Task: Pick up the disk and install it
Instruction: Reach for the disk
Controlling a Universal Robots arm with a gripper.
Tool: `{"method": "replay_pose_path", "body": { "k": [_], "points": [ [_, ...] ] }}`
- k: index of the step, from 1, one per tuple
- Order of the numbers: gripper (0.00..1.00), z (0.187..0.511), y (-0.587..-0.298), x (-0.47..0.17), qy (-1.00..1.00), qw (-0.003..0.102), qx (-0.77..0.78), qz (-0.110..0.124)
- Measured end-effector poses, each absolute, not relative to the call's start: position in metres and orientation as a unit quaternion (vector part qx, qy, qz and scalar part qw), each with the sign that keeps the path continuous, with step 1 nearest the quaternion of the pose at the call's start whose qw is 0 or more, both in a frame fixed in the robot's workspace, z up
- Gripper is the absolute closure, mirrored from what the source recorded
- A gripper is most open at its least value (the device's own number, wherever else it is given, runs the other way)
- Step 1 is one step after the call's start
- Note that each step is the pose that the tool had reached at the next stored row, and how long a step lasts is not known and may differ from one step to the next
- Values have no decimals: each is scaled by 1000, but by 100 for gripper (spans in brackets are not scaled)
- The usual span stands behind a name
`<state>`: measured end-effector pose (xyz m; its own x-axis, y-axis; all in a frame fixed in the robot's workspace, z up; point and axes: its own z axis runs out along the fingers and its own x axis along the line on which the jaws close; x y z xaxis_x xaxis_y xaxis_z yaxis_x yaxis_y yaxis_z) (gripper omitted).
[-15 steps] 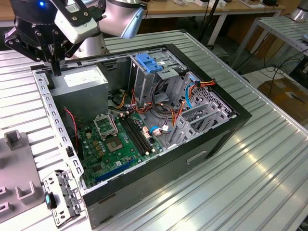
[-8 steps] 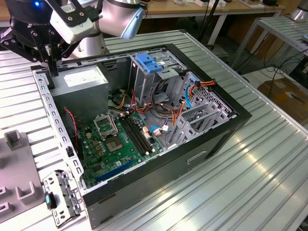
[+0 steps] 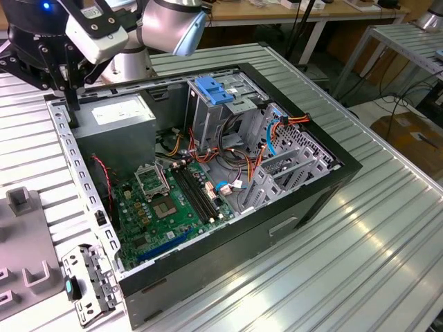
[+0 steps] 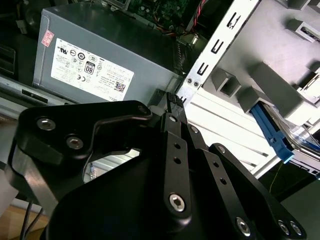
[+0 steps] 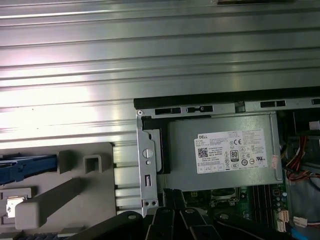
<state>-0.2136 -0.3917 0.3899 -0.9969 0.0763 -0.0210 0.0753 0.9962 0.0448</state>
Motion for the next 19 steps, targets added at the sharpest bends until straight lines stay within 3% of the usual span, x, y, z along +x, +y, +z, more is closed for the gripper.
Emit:
{"method": "replay_pose_path", "body": {
  "k": [19],
  "points": [
    [89,389,-392,-237,999,11,38,22]
  ]
}}
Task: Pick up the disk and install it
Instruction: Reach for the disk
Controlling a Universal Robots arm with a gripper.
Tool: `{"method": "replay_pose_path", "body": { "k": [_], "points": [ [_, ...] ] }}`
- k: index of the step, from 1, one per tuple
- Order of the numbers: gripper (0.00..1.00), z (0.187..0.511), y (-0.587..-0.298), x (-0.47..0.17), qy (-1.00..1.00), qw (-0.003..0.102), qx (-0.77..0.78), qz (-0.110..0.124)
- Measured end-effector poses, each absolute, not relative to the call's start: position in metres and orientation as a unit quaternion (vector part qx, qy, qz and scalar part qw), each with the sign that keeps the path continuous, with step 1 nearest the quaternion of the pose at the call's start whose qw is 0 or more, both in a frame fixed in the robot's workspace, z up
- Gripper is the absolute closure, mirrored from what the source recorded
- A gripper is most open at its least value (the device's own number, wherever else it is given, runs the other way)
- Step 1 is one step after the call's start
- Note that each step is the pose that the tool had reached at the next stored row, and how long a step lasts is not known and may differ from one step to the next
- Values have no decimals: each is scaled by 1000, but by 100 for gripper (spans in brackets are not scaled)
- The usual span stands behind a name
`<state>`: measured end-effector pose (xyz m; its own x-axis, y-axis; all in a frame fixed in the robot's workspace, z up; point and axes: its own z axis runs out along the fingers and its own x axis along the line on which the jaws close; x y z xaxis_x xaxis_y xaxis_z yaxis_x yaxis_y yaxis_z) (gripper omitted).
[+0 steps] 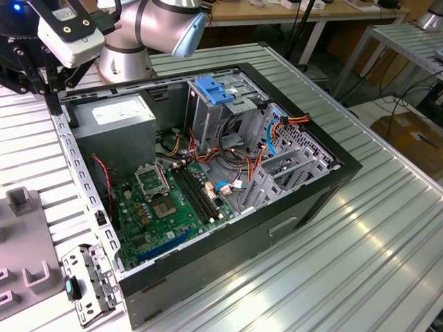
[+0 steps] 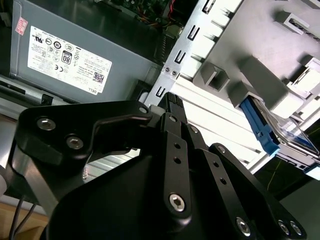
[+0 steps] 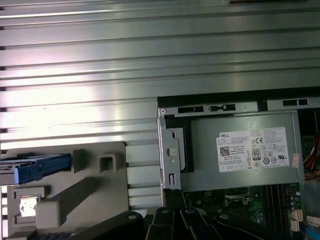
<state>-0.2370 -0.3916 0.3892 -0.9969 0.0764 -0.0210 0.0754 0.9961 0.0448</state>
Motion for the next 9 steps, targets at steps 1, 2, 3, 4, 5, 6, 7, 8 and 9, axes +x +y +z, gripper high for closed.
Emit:
{"method": "replay_pose_path", "body": {
  "k": [1,2,3,4,5,6,7,8,9],
  "points": [
    [89,389,-392,-239,999,11,38,22],
    [89,389,-392,-240,999,11,38,22],
    [89,389,-392,-241,999,11,38,22],
    [89,389,-392,-242,999,11,38,22],
    [89,389,-392,-243,999,11,38,22],
    [89,389,-392,-244,999,11,38,22],
    [89,389,-392,-245,999,11,38,22],
    [89,389,-392,-246,999,11,38,22],
    [89,389,-392,-247,999,11,38,22]
  ]
}}
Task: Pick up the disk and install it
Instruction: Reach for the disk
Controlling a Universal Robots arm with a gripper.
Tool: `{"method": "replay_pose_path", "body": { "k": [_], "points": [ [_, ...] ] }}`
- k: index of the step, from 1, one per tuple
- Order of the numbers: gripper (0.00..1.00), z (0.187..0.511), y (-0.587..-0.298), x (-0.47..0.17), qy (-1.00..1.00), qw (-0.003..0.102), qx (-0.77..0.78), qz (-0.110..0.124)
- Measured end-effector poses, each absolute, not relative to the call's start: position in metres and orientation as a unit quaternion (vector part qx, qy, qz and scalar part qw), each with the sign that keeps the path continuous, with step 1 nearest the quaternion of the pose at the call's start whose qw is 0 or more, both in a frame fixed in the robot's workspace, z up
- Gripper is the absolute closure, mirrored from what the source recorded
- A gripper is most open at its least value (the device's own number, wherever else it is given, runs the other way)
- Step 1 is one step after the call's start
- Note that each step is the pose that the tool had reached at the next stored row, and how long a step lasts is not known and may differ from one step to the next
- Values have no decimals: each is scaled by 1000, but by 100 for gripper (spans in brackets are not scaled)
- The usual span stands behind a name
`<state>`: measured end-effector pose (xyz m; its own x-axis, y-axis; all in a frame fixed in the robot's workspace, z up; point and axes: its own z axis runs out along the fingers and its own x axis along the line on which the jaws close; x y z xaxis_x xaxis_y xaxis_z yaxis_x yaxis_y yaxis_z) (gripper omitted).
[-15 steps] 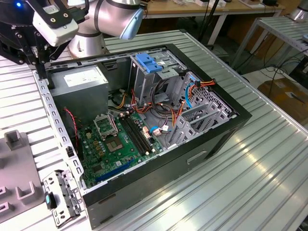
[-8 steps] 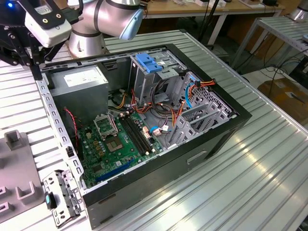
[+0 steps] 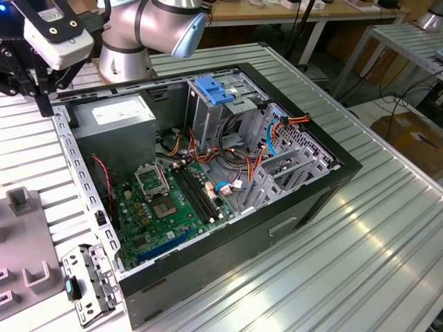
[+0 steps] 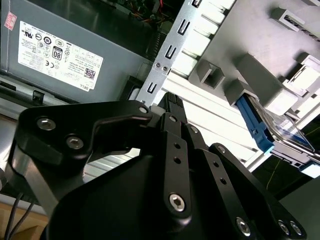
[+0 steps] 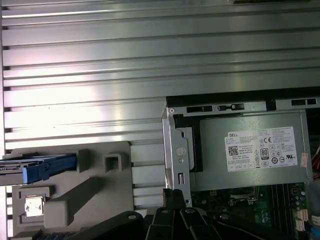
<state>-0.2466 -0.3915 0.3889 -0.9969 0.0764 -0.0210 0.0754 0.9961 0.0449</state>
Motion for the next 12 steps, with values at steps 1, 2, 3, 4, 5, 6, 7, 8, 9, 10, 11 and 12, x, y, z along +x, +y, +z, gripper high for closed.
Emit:
{"method": "replay_pose_path", "body": {
  "k": [1,2,3,4,5,6,7,8,9,10,11,12],
  "points": [
    [89,389,-392,-247,999,11,38,22],
    [89,389,-392,-248,999,11,38,22],
    [89,389,-392,-249,999,11,38,22],
    [89,389,-392,-250,999,11,38,22],
    [89,389,-392,-251,999,11,38,22],
    [89,389,-392,-252,999,11,38,22],
    [89,389,-391,-253,999,11,38,22],
    [89,389,-391,-254,999,11,38,22],
    [89,389,-391,-255,999,11,38,22],
    [89,389,-391,-256,999,11,38,22],
    [89,389,-391,-257,999,11,38,22],
    [89,389,-391,-257,999,11,38,22]
  ]
}}
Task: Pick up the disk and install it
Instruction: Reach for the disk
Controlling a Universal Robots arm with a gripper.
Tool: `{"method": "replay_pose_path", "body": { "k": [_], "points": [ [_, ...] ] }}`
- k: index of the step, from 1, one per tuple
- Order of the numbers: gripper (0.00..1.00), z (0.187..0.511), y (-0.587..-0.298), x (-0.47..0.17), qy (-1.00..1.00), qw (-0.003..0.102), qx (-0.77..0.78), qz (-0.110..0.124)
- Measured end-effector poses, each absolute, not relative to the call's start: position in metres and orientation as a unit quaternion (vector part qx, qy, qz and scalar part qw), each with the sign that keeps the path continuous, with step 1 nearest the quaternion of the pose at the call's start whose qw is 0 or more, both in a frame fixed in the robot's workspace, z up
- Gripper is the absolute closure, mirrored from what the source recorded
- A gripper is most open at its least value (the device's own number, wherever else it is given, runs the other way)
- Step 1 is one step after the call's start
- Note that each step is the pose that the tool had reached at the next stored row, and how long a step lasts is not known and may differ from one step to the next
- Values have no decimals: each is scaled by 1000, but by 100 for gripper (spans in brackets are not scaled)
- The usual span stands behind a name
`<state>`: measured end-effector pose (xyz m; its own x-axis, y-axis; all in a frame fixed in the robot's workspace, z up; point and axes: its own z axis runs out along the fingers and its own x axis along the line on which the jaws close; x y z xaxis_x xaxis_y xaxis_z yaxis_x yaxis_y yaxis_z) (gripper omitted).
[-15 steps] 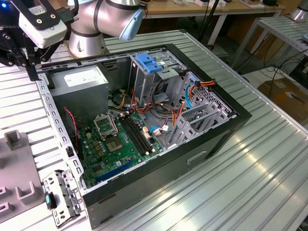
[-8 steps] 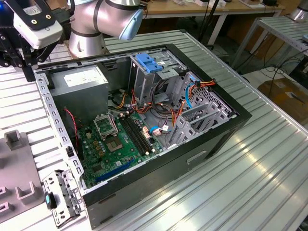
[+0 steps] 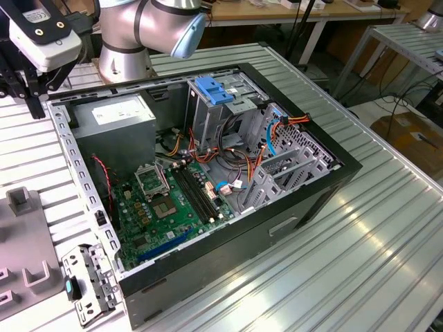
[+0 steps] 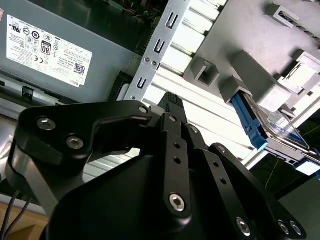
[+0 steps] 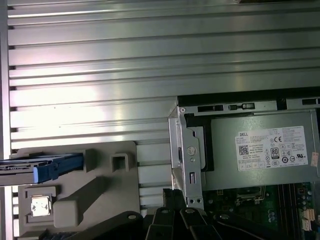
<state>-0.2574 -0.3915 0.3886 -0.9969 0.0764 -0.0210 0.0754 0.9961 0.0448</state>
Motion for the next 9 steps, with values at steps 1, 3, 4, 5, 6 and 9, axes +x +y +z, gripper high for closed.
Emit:
{"method": "replay_pose_path", "body": {
  "k": [1,3,4,5,6,9],
  "points": [
    [89,389,-391,-258,999,11,38,22],
    [89,388,-391,-260,999,11,38,22],
    [89,388,-391,-261,999,11,38,22],
    [89,388,-391,-263,999,11,38,22],
    [89,388,-391,-263,999,11,38,22],
    [89,388,-391,-267,999,11,38,22]
  ]
}}
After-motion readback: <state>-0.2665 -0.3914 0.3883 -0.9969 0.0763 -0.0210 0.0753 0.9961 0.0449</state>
